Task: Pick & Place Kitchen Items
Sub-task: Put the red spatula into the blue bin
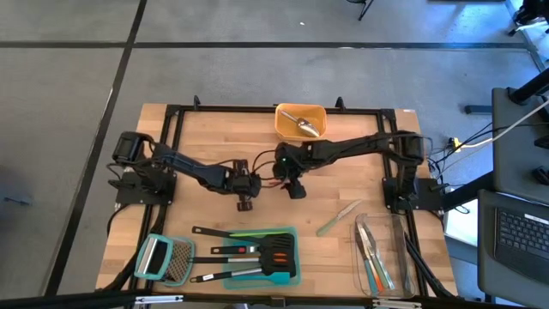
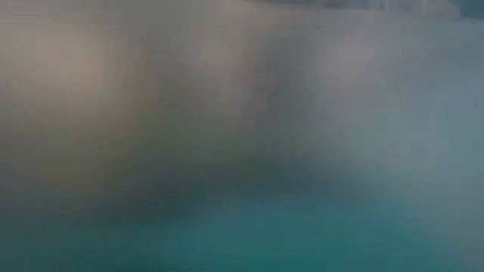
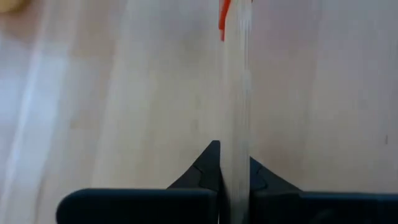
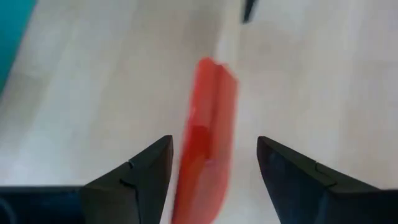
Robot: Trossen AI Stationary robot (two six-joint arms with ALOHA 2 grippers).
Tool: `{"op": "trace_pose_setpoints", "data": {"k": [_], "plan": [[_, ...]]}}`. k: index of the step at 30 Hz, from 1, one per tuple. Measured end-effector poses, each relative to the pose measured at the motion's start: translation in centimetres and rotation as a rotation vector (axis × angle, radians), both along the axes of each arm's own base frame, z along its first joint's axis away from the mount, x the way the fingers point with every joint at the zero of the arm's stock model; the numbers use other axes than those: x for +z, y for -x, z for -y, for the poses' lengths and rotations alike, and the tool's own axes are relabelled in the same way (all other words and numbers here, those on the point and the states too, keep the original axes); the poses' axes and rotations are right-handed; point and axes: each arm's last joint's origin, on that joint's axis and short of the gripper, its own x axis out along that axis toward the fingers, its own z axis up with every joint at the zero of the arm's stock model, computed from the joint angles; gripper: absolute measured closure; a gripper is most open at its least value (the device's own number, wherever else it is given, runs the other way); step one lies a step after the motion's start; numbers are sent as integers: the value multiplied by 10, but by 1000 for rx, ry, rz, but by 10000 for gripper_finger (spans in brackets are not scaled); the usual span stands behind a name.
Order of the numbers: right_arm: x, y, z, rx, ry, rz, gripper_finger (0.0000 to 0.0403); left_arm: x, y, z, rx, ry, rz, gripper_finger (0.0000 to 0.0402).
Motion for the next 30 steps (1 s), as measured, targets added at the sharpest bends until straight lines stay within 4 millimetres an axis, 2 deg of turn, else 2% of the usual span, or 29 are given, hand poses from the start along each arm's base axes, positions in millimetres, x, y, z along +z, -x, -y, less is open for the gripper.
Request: {"op": "trace_pose_setpoints", "data": {"k": [9, 15, 21, 30], "plan": [[34, 10, -14, 93, 66, 55, 167, 29, 13, -1, 32, 22, 36, 400], [55, 16, -26, 61, 139, 96, 167, 47, 24, 1, 41, 89, 61, 400], [77, 28, -39, 39, 163, 120, 167, 61, 37, 11, 57, 149, 77, 400], [106, 46, -59, 38, 122, 168, 166, 69, 51, 36, 61, 241, 74, 400]]}}
